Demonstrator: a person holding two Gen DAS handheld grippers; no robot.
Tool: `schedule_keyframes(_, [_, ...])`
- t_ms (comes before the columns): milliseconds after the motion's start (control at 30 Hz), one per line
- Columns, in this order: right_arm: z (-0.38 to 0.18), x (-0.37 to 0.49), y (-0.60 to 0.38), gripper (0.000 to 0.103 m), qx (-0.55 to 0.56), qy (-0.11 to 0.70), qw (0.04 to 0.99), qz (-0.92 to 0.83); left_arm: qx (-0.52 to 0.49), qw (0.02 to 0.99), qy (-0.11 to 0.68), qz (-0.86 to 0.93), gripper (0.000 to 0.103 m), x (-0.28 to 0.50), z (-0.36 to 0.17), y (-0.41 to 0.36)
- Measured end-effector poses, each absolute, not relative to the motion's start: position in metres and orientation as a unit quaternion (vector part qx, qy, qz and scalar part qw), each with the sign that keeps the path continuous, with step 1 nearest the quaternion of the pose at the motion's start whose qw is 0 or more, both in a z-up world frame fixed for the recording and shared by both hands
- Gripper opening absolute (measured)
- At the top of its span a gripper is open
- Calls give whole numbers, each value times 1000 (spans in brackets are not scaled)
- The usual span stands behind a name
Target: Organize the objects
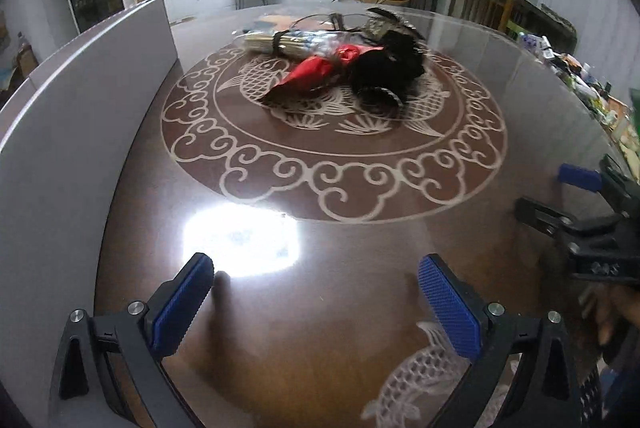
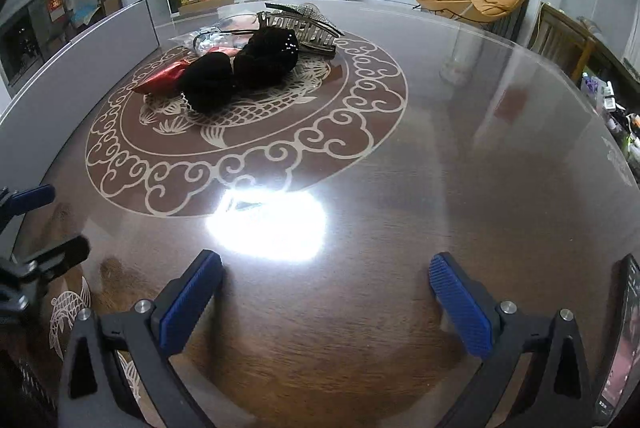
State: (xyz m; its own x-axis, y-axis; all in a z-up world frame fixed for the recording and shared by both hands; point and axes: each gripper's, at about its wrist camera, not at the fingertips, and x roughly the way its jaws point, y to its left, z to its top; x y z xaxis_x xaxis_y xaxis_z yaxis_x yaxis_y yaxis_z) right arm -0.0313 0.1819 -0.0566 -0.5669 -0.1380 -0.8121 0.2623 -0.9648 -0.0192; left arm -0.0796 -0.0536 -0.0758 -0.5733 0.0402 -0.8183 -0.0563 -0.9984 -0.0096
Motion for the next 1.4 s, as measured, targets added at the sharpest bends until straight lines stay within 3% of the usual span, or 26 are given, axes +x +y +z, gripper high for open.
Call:
schedule_keyframes(400, [-56, -31, 182, 103, 451, 69, 113, -883, -461, -14, -7, 887, 103, -91, -81, -64])
schedule_keyframes(1400, [-56, -30, 182, 103, 451, 68, 112, -883, -464, -13, -5, 886, 103, -102, -81, -89])
